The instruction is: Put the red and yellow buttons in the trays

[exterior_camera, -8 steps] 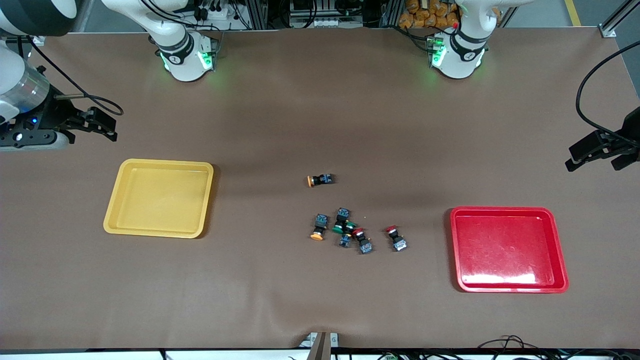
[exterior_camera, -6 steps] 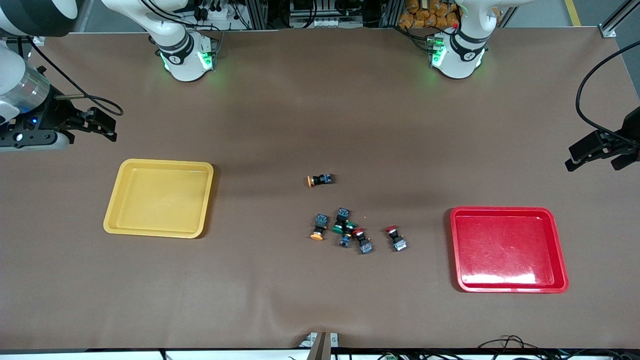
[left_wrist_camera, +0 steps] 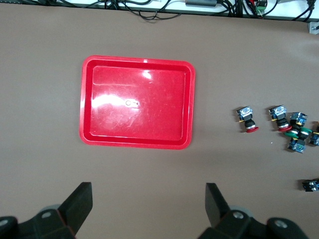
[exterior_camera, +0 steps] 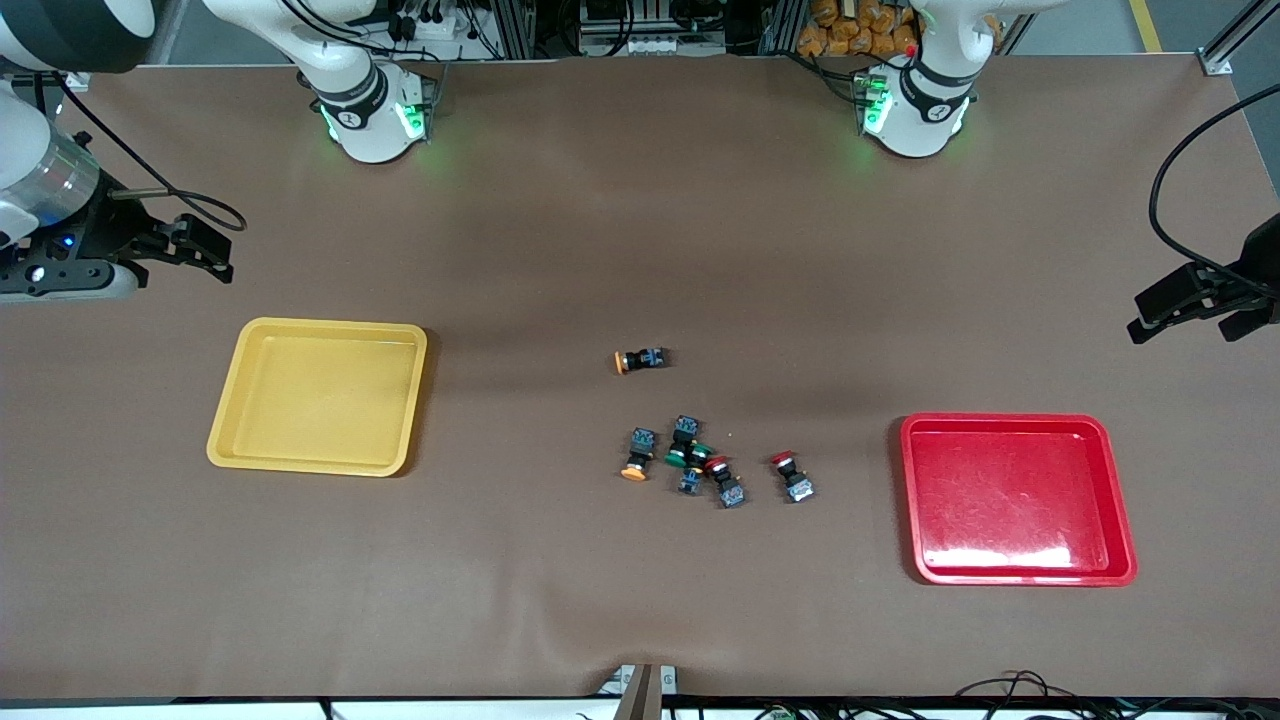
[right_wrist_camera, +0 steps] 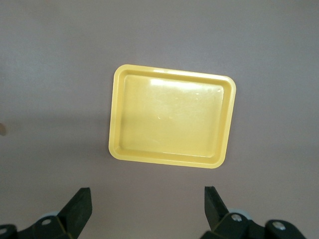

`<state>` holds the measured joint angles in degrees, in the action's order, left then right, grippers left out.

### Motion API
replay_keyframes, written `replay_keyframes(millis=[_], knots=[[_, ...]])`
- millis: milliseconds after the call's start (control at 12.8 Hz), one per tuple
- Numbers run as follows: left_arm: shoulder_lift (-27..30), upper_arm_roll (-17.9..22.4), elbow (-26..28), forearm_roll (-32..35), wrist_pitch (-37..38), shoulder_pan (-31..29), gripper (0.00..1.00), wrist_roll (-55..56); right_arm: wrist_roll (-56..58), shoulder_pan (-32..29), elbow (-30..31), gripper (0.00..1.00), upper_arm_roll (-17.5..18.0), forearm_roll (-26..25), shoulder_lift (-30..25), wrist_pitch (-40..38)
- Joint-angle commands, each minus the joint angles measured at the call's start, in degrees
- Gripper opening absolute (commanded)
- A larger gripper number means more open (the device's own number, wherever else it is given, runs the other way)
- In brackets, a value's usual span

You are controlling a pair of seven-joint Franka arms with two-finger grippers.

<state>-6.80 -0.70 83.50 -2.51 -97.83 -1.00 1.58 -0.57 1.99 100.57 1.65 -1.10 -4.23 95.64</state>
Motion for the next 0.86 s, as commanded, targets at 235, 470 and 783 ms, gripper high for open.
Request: replay_keyframes(millis=[235, 470, 783], knots=[[-3.4, -0.3, -0.8, 1.3, 0.9, 0.8, 1.00, 1.6, -0.9, 0.2, -3.3, 1.00, -0.2, 0.0, 1.4, -1.2], [-5.3, -0.3, -0.9, 1.3, 0.2, 2.0, 1.00, 3.7, -0.8, 0.4, -3.3, 1.00, -0.2, 0.0, 1.5, -1.3], [-8.2, -0.3, -0.9, 1.4, -1.7, 5.1, 1.00, 10.3, -0.6, 1.0, -3.5, 1.00, -0.1, 0.0, 2.7, -1.3]])
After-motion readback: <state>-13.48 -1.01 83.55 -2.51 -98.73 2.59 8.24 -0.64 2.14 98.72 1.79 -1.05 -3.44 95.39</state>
